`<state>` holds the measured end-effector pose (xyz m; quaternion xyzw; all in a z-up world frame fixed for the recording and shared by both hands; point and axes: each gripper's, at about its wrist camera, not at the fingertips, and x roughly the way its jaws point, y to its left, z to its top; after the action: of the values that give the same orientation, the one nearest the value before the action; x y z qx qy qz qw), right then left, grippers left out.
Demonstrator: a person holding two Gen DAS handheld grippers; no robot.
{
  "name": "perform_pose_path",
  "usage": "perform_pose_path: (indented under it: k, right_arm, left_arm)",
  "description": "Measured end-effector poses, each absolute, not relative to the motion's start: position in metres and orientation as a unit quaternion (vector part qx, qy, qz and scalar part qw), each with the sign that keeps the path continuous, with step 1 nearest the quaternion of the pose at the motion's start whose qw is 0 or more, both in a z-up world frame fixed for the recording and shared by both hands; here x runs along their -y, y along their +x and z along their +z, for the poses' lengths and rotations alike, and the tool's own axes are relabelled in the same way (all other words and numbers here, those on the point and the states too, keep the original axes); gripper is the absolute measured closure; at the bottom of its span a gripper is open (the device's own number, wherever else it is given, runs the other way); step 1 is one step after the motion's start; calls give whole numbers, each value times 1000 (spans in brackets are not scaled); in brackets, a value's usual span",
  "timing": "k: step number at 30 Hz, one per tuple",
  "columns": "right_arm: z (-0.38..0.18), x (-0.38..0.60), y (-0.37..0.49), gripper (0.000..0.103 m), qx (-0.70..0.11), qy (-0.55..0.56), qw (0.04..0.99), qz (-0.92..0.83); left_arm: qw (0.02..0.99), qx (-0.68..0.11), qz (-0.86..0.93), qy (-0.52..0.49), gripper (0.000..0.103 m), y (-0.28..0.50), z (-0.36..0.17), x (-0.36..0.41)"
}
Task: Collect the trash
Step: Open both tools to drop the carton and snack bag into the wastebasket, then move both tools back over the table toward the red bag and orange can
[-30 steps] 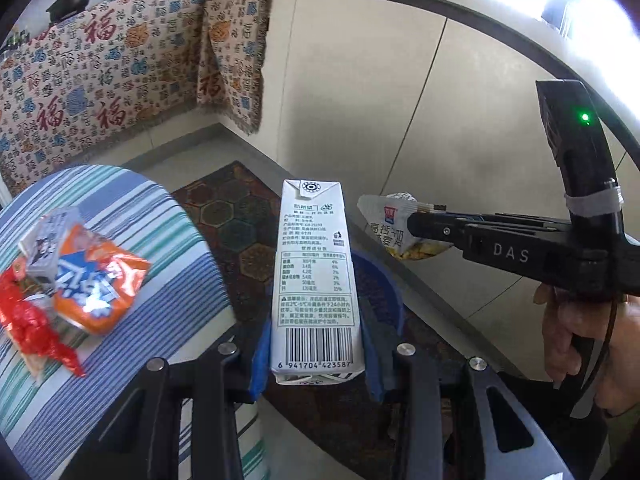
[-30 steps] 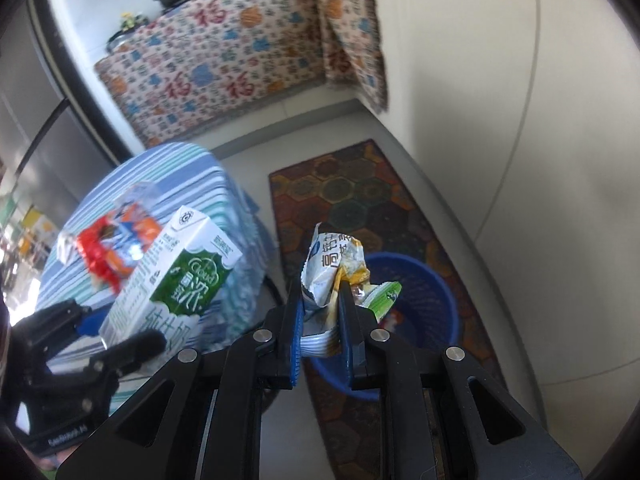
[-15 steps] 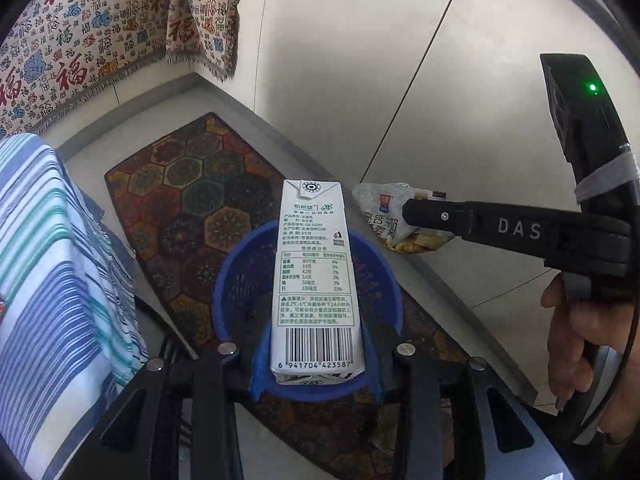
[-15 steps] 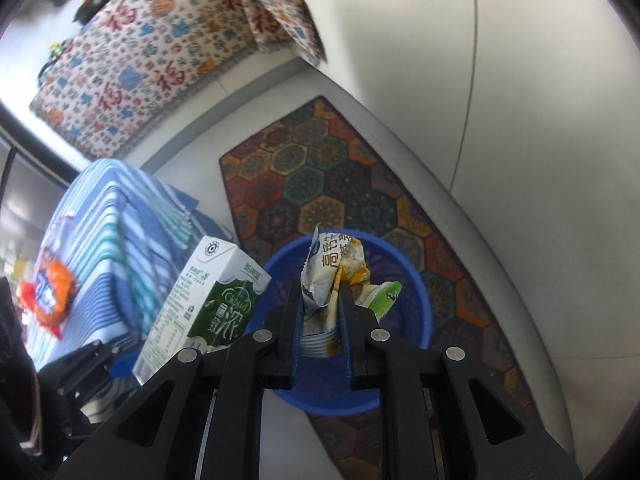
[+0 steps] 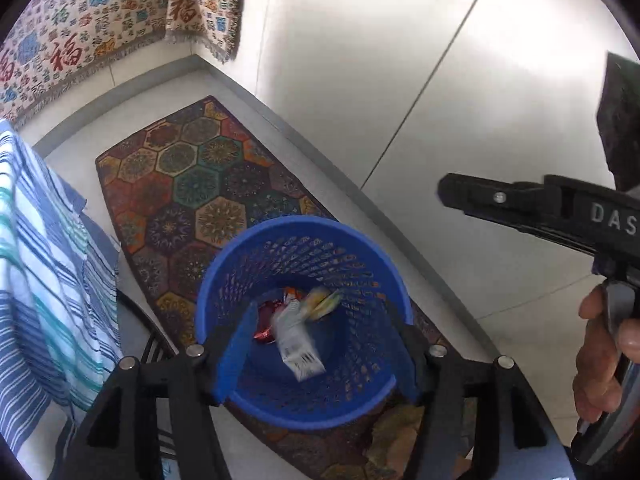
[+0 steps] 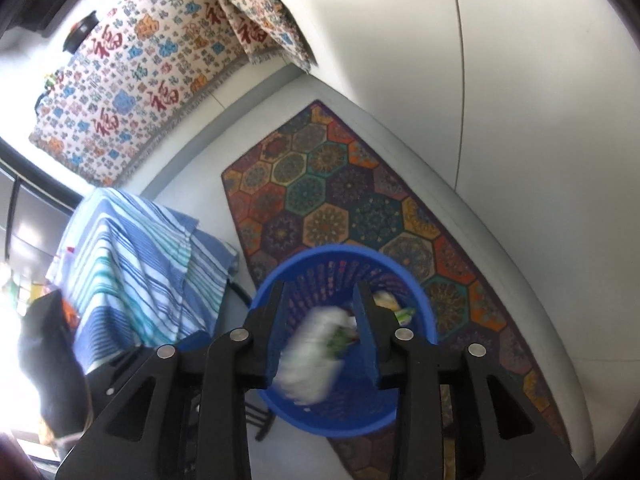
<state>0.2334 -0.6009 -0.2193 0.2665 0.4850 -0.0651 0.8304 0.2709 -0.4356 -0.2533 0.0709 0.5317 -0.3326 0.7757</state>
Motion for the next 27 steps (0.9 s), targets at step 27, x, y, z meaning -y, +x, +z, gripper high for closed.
perform_pose_path:
  k: [27]
  right_arm:
    - [-123, 349, 165, 40, -353, 42, 933, 59]
  left_arm:
    - [871, -453, -183, 51, 40, 148, -177, 135]
